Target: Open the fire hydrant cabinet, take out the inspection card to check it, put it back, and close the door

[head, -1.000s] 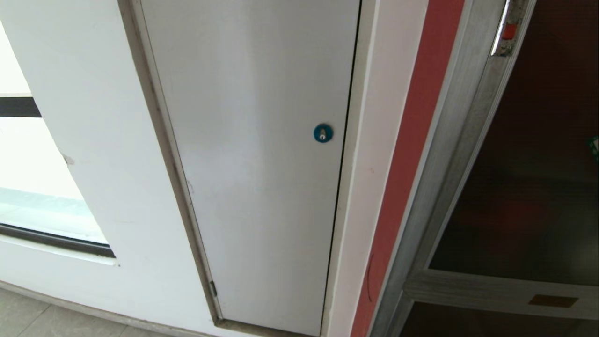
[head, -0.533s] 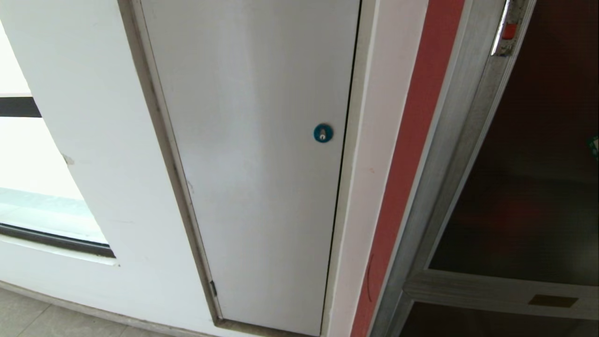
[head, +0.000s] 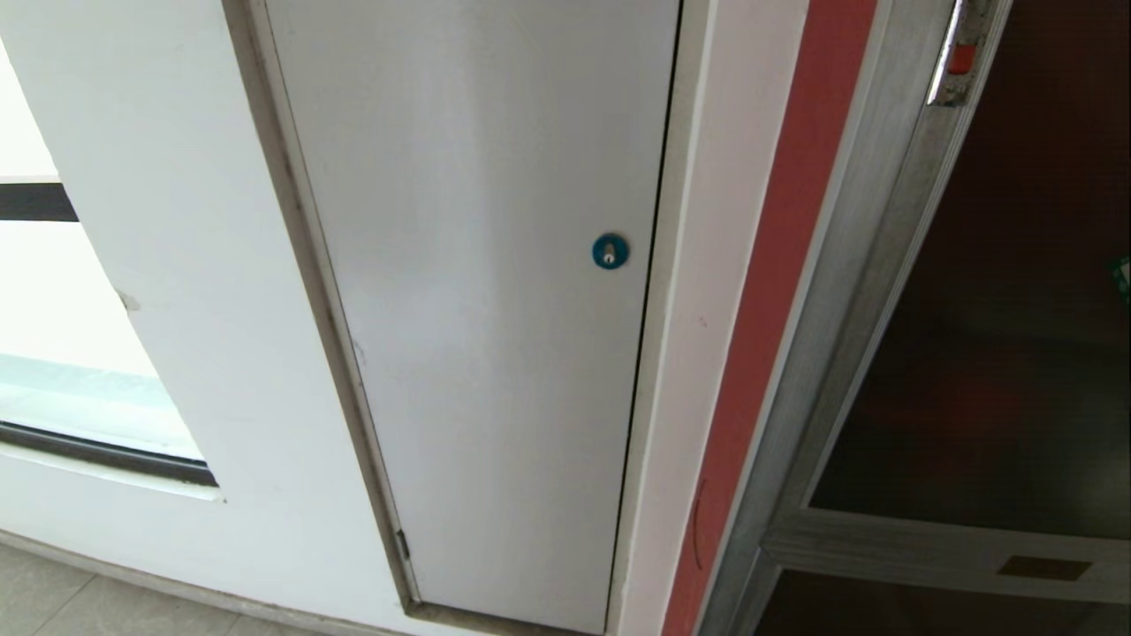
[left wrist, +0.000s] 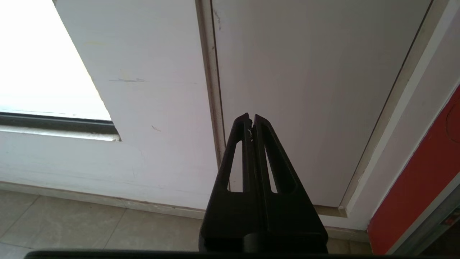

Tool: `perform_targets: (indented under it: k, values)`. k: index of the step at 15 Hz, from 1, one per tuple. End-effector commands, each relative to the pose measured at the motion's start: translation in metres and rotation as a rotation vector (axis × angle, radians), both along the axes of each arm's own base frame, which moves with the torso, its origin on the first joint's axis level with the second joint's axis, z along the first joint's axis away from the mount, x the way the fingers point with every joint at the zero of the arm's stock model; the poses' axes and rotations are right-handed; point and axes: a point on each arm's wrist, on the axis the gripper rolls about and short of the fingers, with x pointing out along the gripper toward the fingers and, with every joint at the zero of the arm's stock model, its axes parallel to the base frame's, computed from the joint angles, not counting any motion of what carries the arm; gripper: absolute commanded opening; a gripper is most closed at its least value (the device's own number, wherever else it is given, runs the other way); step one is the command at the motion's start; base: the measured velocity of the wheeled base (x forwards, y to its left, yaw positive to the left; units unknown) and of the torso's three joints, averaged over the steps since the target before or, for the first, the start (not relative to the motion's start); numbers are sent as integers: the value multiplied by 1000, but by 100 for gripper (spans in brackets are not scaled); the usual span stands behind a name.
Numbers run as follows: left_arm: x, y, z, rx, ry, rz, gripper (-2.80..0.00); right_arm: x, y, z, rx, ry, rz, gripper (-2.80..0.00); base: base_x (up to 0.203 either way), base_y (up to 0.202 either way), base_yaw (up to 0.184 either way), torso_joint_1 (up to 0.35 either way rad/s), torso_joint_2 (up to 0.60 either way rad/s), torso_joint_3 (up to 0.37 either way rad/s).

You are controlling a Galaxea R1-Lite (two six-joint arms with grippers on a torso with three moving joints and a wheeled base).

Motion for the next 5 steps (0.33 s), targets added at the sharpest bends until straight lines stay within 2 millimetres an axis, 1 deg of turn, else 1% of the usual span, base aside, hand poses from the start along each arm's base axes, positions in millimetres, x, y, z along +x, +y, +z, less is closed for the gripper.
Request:
perform_targets:
  k: [1, 5]
  values:
    - [1, 0, -2, 1, 7, 0, -280, 0, 0, 0, 7, -3, -1, -280, 0, 0, 0, 0, 0, 0]
    - [1, 0, -2, 1, 7, 0, -280, 0, 0, 0, 7, -3, -1, -280, 0, 0, 0, 0, 0, 0]
